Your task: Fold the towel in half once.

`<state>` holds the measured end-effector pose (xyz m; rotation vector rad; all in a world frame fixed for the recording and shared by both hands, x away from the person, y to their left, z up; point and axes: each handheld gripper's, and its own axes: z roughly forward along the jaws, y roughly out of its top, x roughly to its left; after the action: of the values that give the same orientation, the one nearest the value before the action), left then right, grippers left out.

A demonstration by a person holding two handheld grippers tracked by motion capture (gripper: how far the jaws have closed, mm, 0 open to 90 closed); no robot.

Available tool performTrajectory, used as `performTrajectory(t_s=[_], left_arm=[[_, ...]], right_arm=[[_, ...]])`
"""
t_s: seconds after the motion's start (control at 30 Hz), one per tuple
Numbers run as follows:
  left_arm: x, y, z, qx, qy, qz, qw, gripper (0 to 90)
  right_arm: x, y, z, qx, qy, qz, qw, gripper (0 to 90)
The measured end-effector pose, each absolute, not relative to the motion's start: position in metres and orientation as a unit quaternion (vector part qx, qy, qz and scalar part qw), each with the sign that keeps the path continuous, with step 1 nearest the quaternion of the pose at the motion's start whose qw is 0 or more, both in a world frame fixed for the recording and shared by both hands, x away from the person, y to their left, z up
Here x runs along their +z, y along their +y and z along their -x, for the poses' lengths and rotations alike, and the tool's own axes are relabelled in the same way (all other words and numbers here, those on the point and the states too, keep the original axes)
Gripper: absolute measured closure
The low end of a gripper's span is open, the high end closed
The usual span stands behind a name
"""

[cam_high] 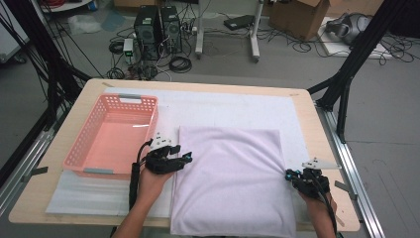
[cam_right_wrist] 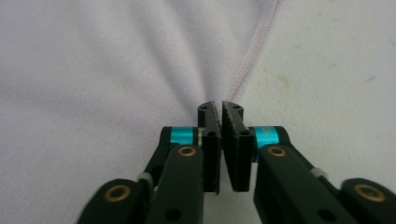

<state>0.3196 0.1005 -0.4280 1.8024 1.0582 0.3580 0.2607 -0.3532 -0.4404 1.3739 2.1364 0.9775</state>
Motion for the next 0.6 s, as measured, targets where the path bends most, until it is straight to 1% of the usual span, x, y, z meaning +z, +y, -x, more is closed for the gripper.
performTrajectory(t_s=[0.03, 0.07, 0.17, 0.27, 0.5, 0.53, 0.6], left_arm=[[-0.428, 0.099, -0.323, 0.151, 0.438, -0.742, 0.484, 45.1], [-0.428, 0.098, -0.327, 0.156, 0.441, -0.743, 0.479, 44.9], [-0.429, 0.098, -0.341, 0.164, 0.454, -0.74, 0.469, 44.6], [-0.432, 0.098, -0.355, 0.169, 0.47, -0.745, 0.441, 46.5], [-0.439, 0.094, -0.382, 0.194, 0.492, -0.75, 0.398, 45.4], [-0.44, 0.093, -0.384, 0.2, 0.492, -0.746, 0.402, 45.7], [-0.447, 0.092, -0.389, 0.201, 0.499, -0.746, 0.392, 46.4]], right_arm=[[-0.44, -0.354, -0.262, 0.359, 0.761, -0.497, 0.211, 68.0], [-0.438, -0.356, -0.263, 0.368, 0.755, -0.5, 0.213, 66.0], [-0.434, -0.362, -0.271, 0.377, 0.743, -0.507, 0.22, 62.9], [-0.429, -0.365, -0.282, 0.379, 0.743, -0.504, 0.224, 62.7], [-0.427, -0.366, -0.31, 0.393, 0.743, -0.498, 0.214, 60.8], [-0.428, -0.365, -0.314, 0.392, 0.743, -0.499, 0.211, 59.7], [-0.43, -0.364, -0.32, 0.39, 0.745, -0.499, 0.208, 58.8]])
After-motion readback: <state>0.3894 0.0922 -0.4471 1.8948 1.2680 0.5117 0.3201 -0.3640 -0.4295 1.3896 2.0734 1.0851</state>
